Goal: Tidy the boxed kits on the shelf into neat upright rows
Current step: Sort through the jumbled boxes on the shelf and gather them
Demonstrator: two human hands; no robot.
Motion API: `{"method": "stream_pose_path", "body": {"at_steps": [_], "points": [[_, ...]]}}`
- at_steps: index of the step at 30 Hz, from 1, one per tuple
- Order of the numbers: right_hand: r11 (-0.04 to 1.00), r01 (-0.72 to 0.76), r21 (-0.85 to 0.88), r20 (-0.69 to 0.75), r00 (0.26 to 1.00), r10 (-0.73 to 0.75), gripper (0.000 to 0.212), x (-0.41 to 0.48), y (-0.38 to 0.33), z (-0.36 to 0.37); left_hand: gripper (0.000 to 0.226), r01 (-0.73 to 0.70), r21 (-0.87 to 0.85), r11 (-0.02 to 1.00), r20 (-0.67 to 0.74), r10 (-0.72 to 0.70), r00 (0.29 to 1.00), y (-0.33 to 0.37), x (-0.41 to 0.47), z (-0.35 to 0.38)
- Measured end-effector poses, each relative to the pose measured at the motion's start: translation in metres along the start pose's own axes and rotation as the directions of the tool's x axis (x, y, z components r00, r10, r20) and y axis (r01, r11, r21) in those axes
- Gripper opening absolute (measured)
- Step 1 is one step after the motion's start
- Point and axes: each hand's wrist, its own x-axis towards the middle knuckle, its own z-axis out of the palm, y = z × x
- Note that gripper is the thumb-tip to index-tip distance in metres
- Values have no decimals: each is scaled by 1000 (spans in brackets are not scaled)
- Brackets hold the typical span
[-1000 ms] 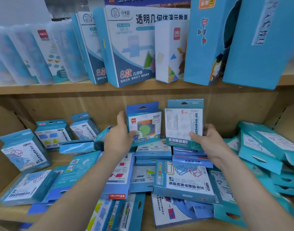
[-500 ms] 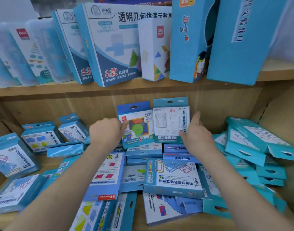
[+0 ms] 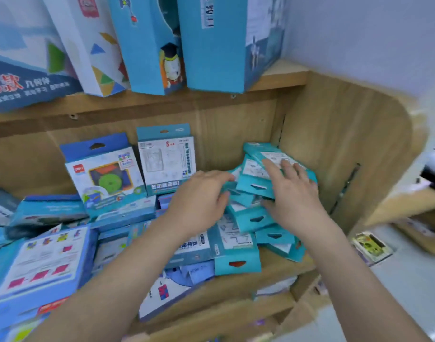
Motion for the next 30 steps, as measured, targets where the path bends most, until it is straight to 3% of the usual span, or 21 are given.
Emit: {"method": "stream_pose_path", "body": {"at_steps": [4, 8, 12, 14, 17, 21, 24, 27, 30], "points": [[999, 7, -46, -143, 990, -13, 76, 2, 19, 5, 55, 64, -15, 998, 90, -63, 994, 10, 23, 30], [1000, 3, -31, -293, 956, -12, 50, 1, 26, 11, 58, 27, 5, 1000, 23, -27, 999, 12, 25, 40], [1000, 13, -8, -429, 903, -15, 33, 2, 25, 5, 75, 13, 188, 982, 1, -13, 1000, 30, 22, 44], [997, 26, 67, -499, 866, 11, 32, 5, 23, -5, 69, 37, 249, 968, 9, -40, 999, 40, 26, 44], [953, 152, 264, -587, 809, 34, 33, 8, 23, -21, 54, 77, 186, 980, -12, -76, 997, 50, 37, 44], [806, 290, 515, -615, 780, 112, 32, 3, 30, -31, 38, 28, 10, 1000, -211, -25, 977, 53, 40, 35], [669, 352, 654, -585, 796, 154, 30, 7, 36, -39, 38, 77, -85, 993, -399, -105, 911, 47, 23, 12], [514, 318, 796, -474, 856, 205, 28, 14, 39, -43, 17, 277, -226, 934, -527, -356, 771, 43, -2, -18], [397, 189, 898, -297, 926, 232, 26, 23, 41, -30, 37, 393, -330, 858, -592, -512, 622, 32, -22, -39]]}}
